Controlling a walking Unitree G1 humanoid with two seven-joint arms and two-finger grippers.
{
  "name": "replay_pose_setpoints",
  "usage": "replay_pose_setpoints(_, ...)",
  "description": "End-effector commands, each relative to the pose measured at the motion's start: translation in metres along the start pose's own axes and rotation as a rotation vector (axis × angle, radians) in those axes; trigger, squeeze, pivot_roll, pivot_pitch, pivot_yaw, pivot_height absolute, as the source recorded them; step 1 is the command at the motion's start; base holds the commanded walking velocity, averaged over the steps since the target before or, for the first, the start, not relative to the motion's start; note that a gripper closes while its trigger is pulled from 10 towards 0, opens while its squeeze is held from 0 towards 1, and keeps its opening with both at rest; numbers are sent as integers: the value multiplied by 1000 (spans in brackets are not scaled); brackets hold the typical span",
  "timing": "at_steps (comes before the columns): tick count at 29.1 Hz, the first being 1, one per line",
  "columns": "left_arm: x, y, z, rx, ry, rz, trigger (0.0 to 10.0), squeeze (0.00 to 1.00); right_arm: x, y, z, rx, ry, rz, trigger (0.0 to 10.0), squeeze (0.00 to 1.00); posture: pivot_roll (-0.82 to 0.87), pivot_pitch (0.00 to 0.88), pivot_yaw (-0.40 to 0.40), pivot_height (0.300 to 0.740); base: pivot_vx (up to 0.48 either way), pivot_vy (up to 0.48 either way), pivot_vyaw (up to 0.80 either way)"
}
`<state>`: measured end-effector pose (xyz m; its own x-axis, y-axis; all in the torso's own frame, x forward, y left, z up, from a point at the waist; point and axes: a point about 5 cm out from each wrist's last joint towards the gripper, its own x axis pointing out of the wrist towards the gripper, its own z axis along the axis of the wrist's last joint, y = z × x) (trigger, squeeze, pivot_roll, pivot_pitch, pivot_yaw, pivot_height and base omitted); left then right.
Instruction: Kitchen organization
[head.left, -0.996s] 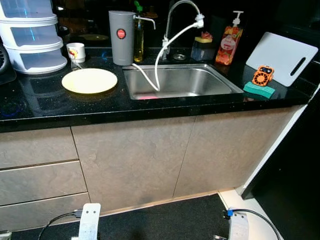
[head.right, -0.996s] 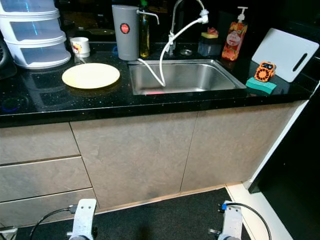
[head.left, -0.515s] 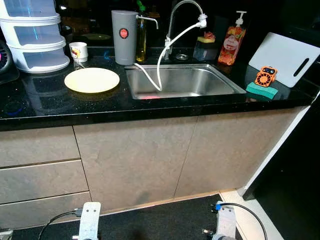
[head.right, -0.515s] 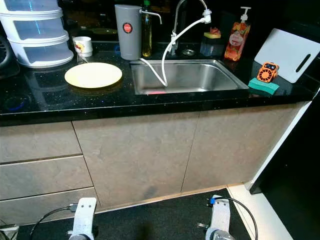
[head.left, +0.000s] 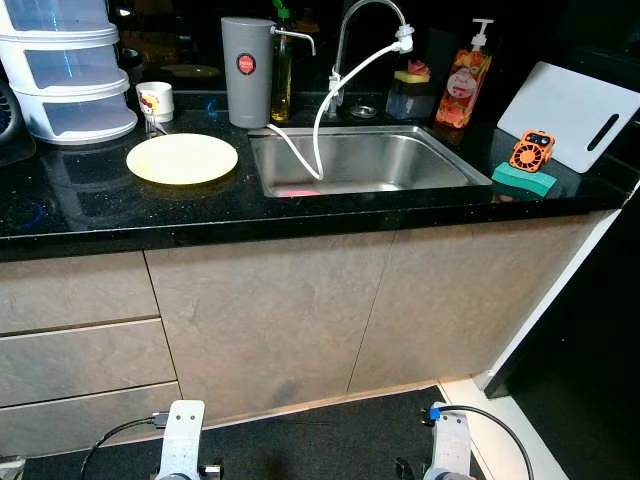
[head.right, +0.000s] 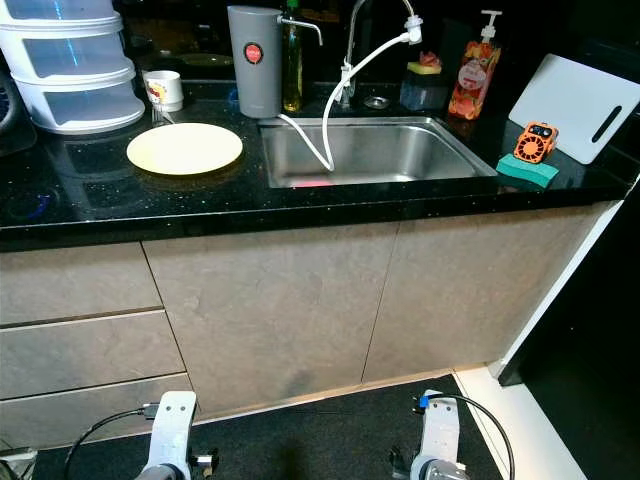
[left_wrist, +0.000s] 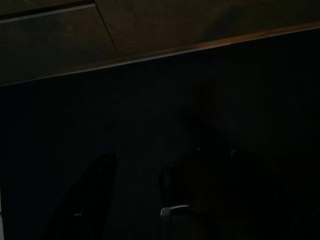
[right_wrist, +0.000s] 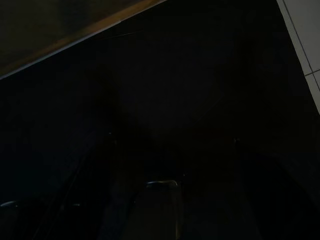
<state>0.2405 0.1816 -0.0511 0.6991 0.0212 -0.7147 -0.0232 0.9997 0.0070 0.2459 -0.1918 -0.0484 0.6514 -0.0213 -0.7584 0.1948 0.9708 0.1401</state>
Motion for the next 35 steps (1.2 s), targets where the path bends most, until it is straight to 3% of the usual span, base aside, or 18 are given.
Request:
replay_pose_setpoints(1, -1, 3, -7, 11, 30, 8, 10000, 1000, -1, -3, -5, 14, 21, -10, 10000, 1000, 39, 83, -44, 740, 0, 0, 0)
replay_pose_setpoints(3, -1, 2, -7, -9, 25, 6, 10000, 1000, -1, -3, -6, 24, 23, -11, 10000, 1000, 40, 82, -45, 740, 0, 0, 0)
replay_pose_setpoints(4, -1, 2, -7, -14, 19, 14, 0, 1000, -1, -2, -6, 50, 22, -3, 10000, 1000, 40, 82, -45, 740, 0, 0, 0)
replay_pose_setpoints(6, -1, 2, -6, -17, 14, 20, 0, 1000, -1, -1, -6, 70, 20, 3, 10000, 1000, 40, 82, -45, 740, 0, 0, 0)
replay_pose_setpoints(7, -1, 2, -6, -19, 14, 24, 0, 325, -1, -2, -6, 73, 15, -1, 0, 1000, 40, 82, -45, 740, 0, 0, 0)
replay_pose_setpoints(8, -1, 2, -6, -19, 13, 26, 0, 0, -1, -3, -5, 55, 13, -7, 0, 0, 40, 82, -45, 740, 0, 0, 0)
replay_pose_setpoints(22, -1, 3, -4, 4, 12, 25, 0, 0, -1, -4, -6, 37, 19, -15, 0, 0, 40, 85, -42, 740, 0, 0, 0)
replay_pose_setpoints(23, -1, 3, -4, 14, 16, 22, 0, 0, -1, -4, -6, 21, 20, -21, 0, 412, 40, 83, -41, 740, 0, 0, 0)
replay_pose_setpoints(24, -1, 3, -4, 14, 20, 23, 0, 341, -1, -4, -6, 11, 23, -20, 1608, 1000, 40, 83, -41, 740, 0, 0, 0)
replay_pose_setpoints(25, -1, 3, -4, 14, 20, 23, 0, 341, -1, -4, -6, 11, 23, -20, 1608, 1000, 40, 83, -41, 740, 0, 0, 0)
replay_pose_setpoints(26, -1, 2, -4, 13, 25, 21, 1176, 1000, -1, -4, -7, 7, 27, -13, 8235, 1000, 40, 81, -42, 740, 0, 0, 0)
replay_pose_setpoints(27, -1, 2, -4, 13, 25, 21, 1176, 1000, -1, -4, -7, 7, 27, -13, 8235, 1000, 40, 81, -42, 740, 0, 0, 0)
replay_pose_setpoints(28, 0, 2, -4, 11, 28, 14, 9882, 1000, -1, -3, -7, 4, 29, -9, 10000, 1000, 40, 81, -42, 740, 0, 0, 0)
replay_pose_setpoints(35, -1, 1, -5, 9, 31, 3, 10000, 1000, -1, -2, -8, 23, 29, -8, 10000, 1000, 39, 70, -44, 740, 0, 0, 0)
